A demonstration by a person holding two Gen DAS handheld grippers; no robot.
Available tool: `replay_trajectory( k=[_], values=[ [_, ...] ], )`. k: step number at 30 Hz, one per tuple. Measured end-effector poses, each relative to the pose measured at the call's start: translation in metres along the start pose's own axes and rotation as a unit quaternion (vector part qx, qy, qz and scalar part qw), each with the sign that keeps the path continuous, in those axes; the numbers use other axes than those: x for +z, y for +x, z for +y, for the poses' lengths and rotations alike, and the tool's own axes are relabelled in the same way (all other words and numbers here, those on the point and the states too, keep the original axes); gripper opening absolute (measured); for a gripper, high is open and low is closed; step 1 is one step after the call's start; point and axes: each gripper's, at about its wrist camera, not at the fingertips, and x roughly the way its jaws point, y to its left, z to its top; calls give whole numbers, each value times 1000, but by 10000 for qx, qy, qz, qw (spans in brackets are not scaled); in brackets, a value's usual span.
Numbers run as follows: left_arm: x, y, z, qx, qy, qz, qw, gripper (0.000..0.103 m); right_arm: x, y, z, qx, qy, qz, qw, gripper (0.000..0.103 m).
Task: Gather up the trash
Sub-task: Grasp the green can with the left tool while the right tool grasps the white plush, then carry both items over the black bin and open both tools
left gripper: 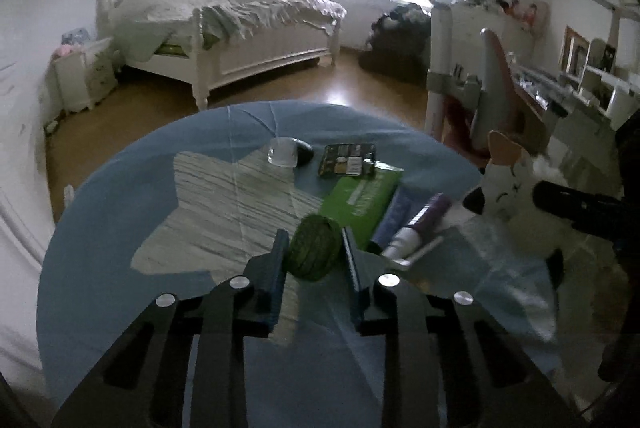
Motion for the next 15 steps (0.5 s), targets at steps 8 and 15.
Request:
replay_trajectory(
  k=[8, 15],
  values=[
    [-9, -28, -25, -70, -186, -189, 9996, 20, -14, -46, -11, 79, 123, -240, 9996, 42],
    [-1, -41, -70, -367, 2, -361, 9987, 20, -19, -83, -35, 64, 340, -549, 9979, 42]
  ],
)
